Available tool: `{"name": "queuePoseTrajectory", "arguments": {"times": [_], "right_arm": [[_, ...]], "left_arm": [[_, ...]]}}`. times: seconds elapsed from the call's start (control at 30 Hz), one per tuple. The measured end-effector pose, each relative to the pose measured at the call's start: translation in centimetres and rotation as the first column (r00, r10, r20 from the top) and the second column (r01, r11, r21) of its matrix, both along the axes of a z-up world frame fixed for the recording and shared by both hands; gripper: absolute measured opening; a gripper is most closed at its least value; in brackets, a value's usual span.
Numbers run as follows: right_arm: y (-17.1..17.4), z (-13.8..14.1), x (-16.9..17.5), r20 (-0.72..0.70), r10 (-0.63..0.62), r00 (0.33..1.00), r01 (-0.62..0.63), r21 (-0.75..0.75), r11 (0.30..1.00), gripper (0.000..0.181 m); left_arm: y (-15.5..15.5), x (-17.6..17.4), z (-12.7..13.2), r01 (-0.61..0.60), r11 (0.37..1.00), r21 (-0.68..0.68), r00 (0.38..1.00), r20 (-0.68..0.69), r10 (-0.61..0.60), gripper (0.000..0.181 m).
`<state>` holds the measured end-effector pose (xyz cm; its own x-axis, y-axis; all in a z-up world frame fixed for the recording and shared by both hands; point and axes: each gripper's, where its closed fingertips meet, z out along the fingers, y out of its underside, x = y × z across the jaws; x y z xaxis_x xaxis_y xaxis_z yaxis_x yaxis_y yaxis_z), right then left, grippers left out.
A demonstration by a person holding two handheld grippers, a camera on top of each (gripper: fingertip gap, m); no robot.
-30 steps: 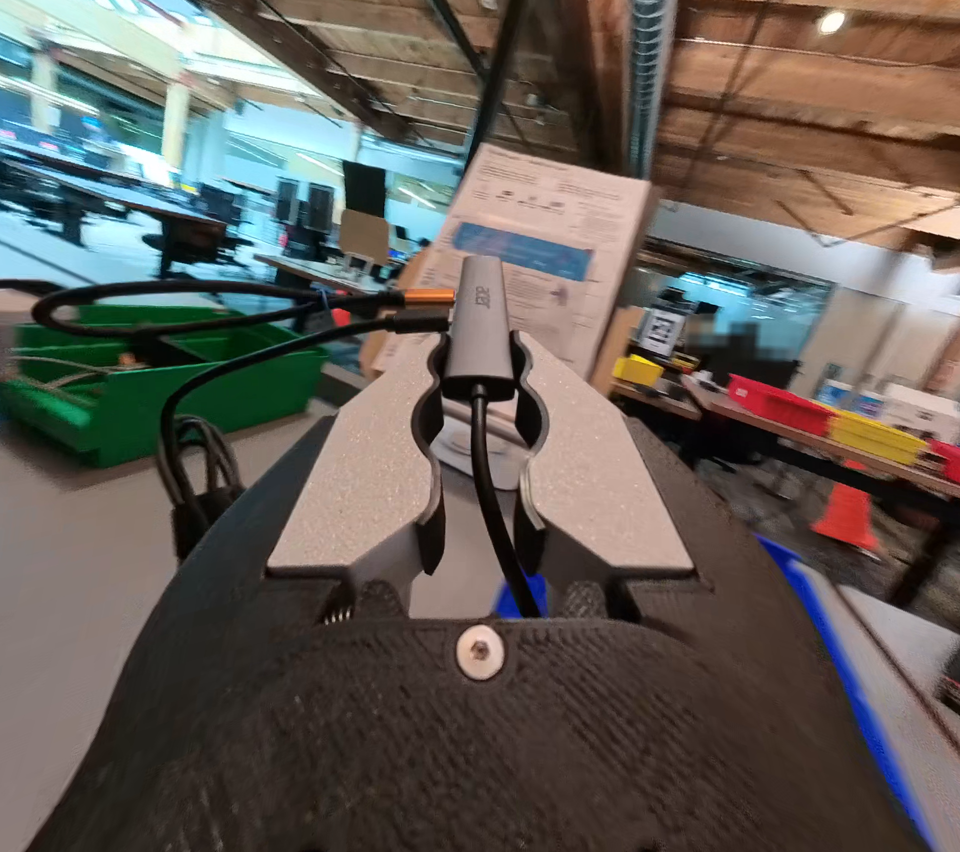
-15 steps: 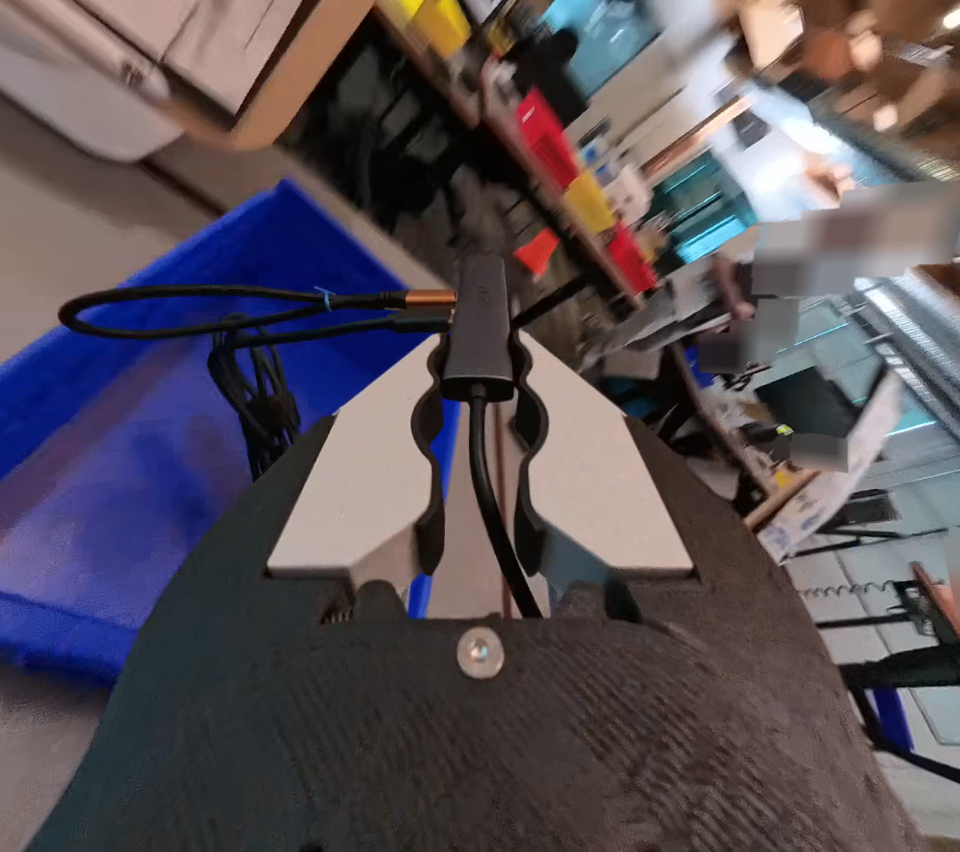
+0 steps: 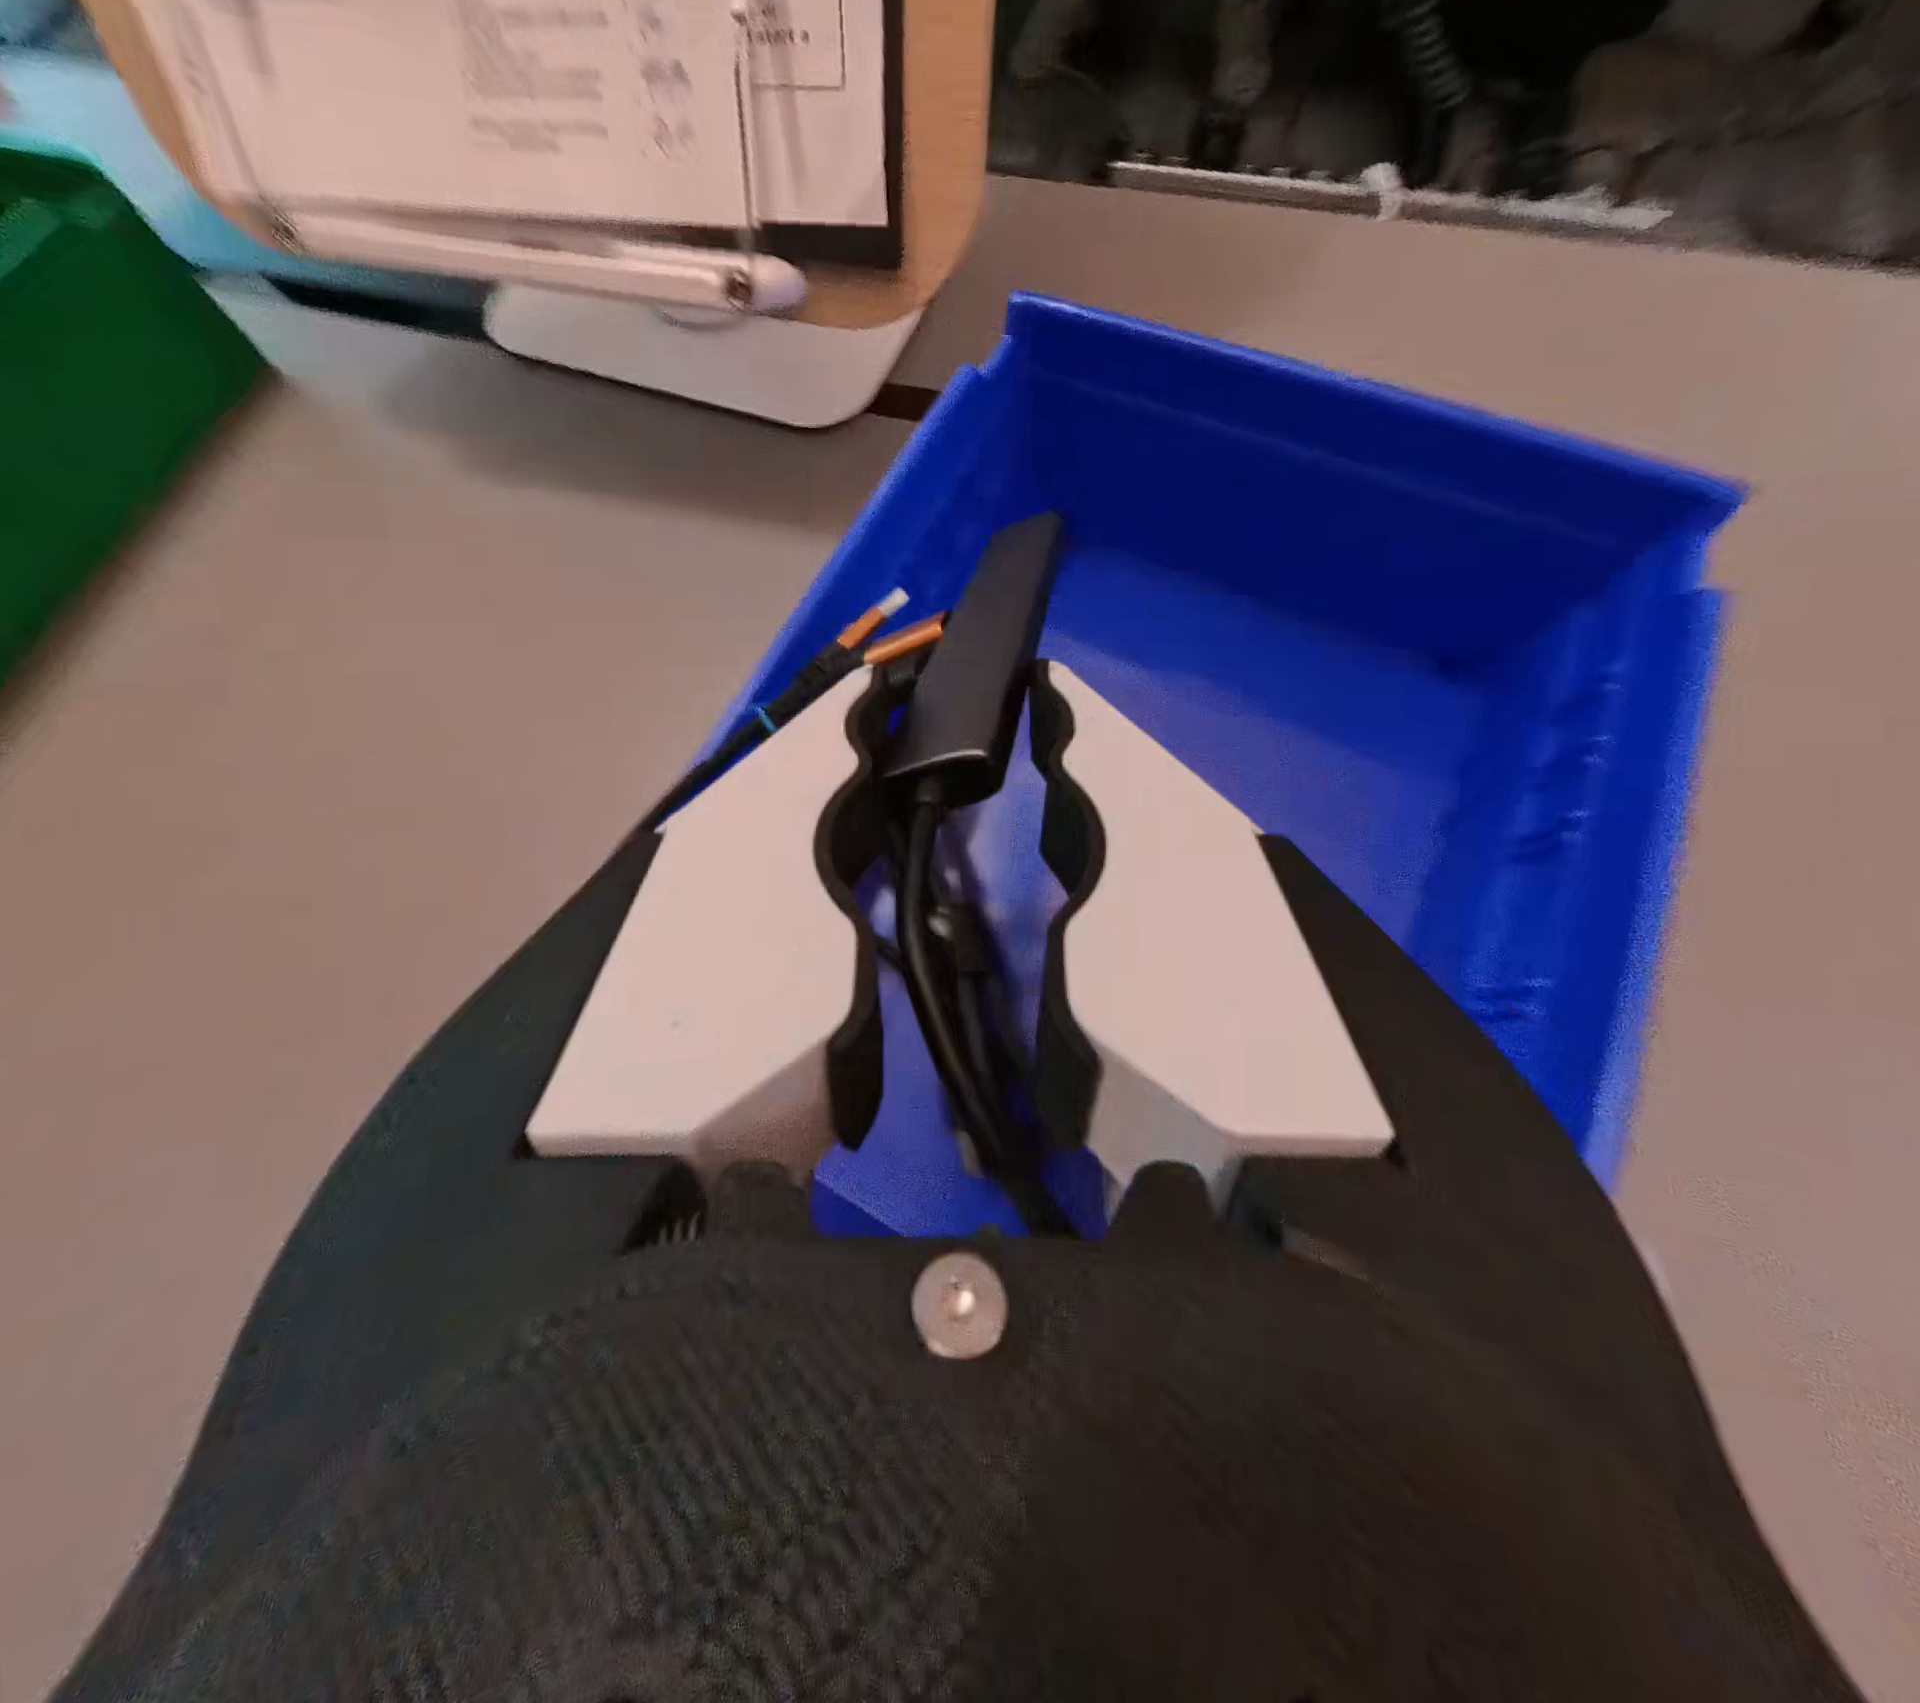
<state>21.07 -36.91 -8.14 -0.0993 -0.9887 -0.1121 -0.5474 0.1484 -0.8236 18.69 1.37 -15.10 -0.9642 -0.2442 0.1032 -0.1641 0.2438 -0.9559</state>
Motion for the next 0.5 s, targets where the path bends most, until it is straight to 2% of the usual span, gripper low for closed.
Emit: {"name": "queuePoseTrajectory", "arguments": {"times": [0.03,0.07,0.13,0.17,0.2,0.3,0.37,0.43,0.5], "right_arm": [[0.3,0.0,0.1,0.028,0.002,1.0,-0.005,0.113,0.994,0.025],[0.6,0.4,0.2,0.067,0.003,0.998,-0.019,0.239,0.971,0.016],[2.3,2.7,0.2,0.201,0.037,0.979,-0.13,0.469,0.874,0.008],[2.7,3.6,0.1,0.245,0.037,0.969,-0.161,0.51,0.845,0.007],[2.6,3.6,0.1,0.251,0.03,0.968,-0.155,0.496,0.854,0.007],[0.7,1.5,-0.1,0.154,0.015,0.988,-0.067,0.339,0.938,0.009],[0.4,0.5,-0.4,0.1,0.067,0.993,-0.088,0.223,0.971,0.028],[-0.9,-0.3,-1.2,0.005,0.069,0.998,-0.069,0.018,0.997,0.031],[-2.0,0.0,-2.0,-0.051,0.061,0.997,-0.071,-0.223,0.972,0.033]], "left_arm": [[-0.1,0.0,-0.2,0.002,1.0,0.008,1.0,-0.006,-0.002,0.045],[-0.1,-0.1,-0.4,0.007,1.0,0.017,1.0,-0.01,-0.007,0.046],[-0.2,-0.2,-0.8,0.015,0.999,0.035,1.0,-0.01,-0.014,0.047],[-0.2,-0.2,-0.9,0.015,0.999,0.041,1.0,-0.008,-0.015,0.047],[-0.2,-0.2,-1.0,0.016,0.999,0.044,1.0,-0.007,-0.016,0.047],[-0.6,-0.5,-1.4,0.03,0.998,0.051,0.999,-0.028,-0.028,0.048],[-0.6,-0.6,-1.9,0.038,0.997,0.073,0.999,-0.034,-0.035,0.05],[-0.6,-0.7,-2.3,0.042,0.994,0.097,0.999,-0.025,-0.04,0.052],[-0.6,-0.7,-2.5,0.04,0.993,0.109,0.999,-0.022,-0.038,0.052]]}}
